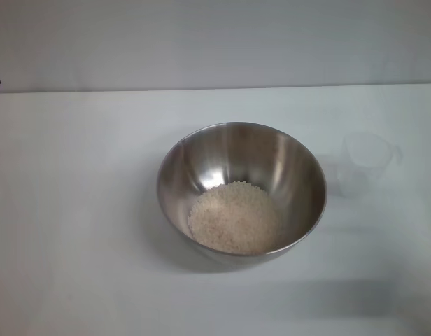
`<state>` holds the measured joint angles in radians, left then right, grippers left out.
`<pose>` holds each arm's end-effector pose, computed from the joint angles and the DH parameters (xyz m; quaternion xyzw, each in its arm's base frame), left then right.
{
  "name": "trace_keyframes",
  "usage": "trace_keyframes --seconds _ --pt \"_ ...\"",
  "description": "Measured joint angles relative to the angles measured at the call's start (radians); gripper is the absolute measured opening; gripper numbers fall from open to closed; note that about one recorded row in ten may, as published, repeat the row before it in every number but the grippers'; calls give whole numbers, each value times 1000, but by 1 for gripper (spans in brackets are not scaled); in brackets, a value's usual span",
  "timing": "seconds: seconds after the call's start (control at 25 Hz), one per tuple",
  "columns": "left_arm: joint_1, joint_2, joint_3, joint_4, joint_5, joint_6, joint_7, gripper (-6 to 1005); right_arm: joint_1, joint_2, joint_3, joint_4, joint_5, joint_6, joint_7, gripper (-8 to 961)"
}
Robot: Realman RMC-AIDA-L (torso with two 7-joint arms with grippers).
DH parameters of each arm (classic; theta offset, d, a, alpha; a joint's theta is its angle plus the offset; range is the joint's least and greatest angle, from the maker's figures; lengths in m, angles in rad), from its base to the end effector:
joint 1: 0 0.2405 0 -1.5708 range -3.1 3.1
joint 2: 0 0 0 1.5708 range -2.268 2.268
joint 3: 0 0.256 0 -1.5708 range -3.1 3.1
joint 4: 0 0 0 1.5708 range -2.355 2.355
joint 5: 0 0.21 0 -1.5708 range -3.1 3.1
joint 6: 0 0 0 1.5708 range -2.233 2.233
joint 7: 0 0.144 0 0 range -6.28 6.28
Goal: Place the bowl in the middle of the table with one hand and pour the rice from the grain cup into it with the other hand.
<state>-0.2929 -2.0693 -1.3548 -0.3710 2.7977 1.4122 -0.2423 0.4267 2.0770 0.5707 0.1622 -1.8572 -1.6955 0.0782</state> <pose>-0.2958 0.3133 0.0394 -0.6162 -0.1381 -0.4516 0.6303 0.2923 0.3017 0.0402 -0.5676 0.0818 0.4437 0.6887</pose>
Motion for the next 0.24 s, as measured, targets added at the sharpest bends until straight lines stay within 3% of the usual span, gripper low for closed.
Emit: trace_keyframes --seconds 0.2,0.24 --pt "-8 0 -7 5 -2 -3 5 829 4 0 72 -2 1 -1 -4 589" --pt "-8 0 -7 5 -2 -3 5 829 4 0 72 -2 1 -1 -4 589"
